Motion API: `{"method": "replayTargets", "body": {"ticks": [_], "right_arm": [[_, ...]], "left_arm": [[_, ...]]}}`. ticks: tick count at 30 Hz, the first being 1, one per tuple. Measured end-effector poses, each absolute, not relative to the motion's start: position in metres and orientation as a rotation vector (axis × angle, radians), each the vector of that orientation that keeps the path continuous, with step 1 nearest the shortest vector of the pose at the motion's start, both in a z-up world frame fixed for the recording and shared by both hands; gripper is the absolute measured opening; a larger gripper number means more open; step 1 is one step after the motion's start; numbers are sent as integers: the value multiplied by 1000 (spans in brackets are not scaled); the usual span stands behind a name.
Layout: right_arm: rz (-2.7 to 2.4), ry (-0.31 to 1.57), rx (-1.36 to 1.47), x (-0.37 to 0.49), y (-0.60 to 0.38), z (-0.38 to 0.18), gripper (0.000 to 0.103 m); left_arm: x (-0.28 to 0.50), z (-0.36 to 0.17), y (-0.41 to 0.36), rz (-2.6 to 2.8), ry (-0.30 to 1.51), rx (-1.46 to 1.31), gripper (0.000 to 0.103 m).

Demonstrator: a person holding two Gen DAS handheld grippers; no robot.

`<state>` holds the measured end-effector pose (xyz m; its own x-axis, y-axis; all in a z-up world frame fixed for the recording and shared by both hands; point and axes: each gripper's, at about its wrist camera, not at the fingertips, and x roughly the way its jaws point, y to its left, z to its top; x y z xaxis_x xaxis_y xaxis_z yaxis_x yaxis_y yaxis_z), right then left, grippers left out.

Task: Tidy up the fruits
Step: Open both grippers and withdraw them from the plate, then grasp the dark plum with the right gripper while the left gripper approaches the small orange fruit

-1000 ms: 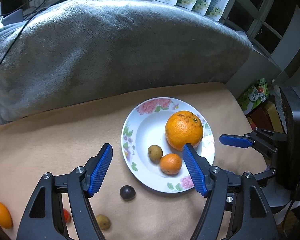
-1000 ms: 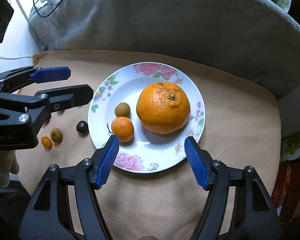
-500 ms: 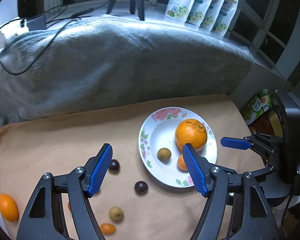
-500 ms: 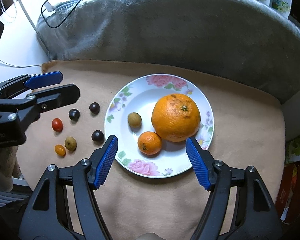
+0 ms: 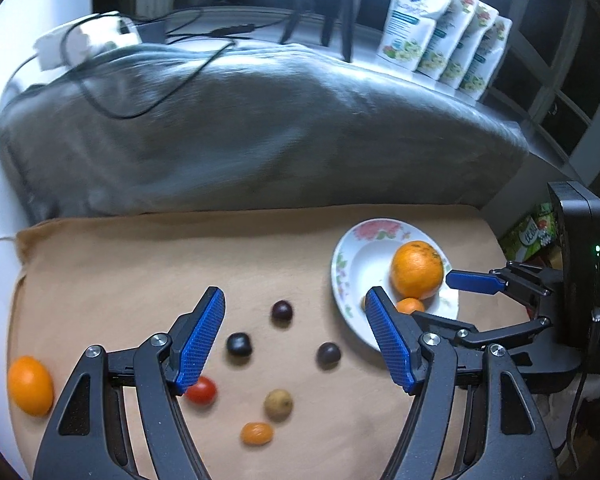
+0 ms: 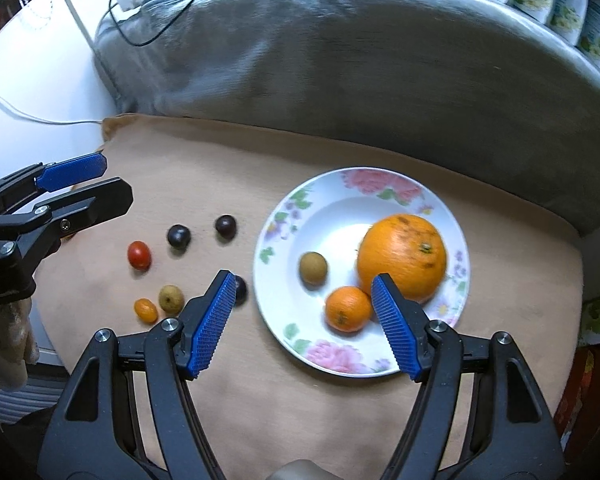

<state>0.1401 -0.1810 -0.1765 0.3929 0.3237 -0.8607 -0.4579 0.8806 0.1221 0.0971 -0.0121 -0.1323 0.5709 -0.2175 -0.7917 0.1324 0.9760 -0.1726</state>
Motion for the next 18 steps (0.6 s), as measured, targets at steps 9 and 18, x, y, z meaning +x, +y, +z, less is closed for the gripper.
{"method": "replayTargets", "body": {"ticks": [9, 18], "right_arm": [[616, 1066, -153, 143, -147, -178, 73], [732, 1098, -181, 146, -115, -186, 73]], "left_arm": [[66, -152, 45, -112, 988, -180, 73], [32, -178, 75, -51, 1048, -231, 73]]}}
